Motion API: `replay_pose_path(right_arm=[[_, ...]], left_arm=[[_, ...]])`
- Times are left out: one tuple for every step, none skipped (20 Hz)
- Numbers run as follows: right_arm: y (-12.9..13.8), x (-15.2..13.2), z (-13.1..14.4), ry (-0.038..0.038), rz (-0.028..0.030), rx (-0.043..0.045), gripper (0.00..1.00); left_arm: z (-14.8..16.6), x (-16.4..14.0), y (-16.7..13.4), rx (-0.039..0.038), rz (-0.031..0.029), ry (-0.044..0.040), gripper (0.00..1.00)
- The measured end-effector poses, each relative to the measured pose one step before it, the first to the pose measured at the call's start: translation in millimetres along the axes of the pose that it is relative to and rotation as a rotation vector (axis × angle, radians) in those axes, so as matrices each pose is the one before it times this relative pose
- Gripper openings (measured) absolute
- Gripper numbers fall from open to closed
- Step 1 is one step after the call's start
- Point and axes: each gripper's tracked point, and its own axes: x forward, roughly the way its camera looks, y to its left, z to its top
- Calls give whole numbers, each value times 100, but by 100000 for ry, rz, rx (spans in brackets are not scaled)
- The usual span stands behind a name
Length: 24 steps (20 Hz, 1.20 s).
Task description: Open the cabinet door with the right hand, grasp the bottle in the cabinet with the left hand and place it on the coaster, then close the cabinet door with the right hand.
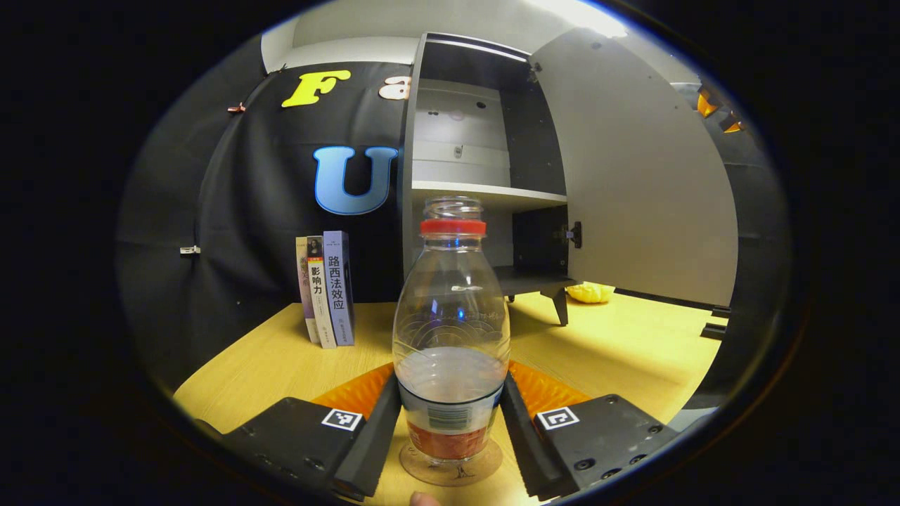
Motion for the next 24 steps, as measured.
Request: replay_pose_path(right_arm=[[69,-146,-91,288,-162,-79,98],[105,-60,-94,246,-158,-170,98],[109,-119,-133,391,47,-425,98],[98,-93,-100,198,83,-659,98],[-21,-118,19,94,3,-614,98],[-11,-138,83,-85,21,-324,98],[-54,-76,103,82,50,56,98],[16,-59,5,3,62,140,98],[-19,-48,16,65,-2,153,98],[-67,-29,-75,237,150,6,98],[-33,-36,-38,228,-61,-78,98],[-35,17,-75,338,277,136,98],[-34,1,-46,417,70,310,98],[95,38,-138,369,321,526,98],[-20,-5,-5,197,193,580,98],[-2,-37,-20,105,297,370,98],[-43,26,-43,30,275,104,98],[-114,-2,-18,117,48,-27,98],[-172,18,-27,47,186,138,98],[-195,-94,-74,96,95,396,98],[-183,-43,60,-176,160,581,98],[-175,-41,97,-330,222,533,98],[-46,26,-36,-116,311,-93,98],[180,169,-238,166,747,-990,98]], left_arm=[[-342,57,85,378,-62,452,75],[-216,-71,-15,-220,-236,531,76],[-164,-39,-12,-432,-85,125,76],[-25,-2,-47,-776,-193,44,77],[-108,-10,-103,-561,-38,218,77],[-78,-7,-78,-259,79,296,78],[-131,-19,-75,-80,-77,363,78],[-20,-43,-60,-171,-6,202,79],[60,-34,-17,118,345,-155,79],[-23,-30,60,225,460,121,79],[-55,-106,-32,111,58,124,80],[17,-102,-35,-127,-1,255,83],[-165,-72,-39,-120,-26,860,86],[106,-248,-29,-27,110,573,92],[68,-138,12,-58,16,-57,96],[303,-176,-122,-169,-277,-53,97],[260,11,-26,237,-8,-24,97],[408,-103,-90,434,101,-196,97],[418,-105,-32,438,276,-299,97],[520,-152,-56,440,310,-143,97],[630,-128,150,203,906,-429,97],[646,-88,164,-438,1158,-203,97],[623,-83,152,-654,1329,29,97],[803,-126,31,-855,809,-354,97]])
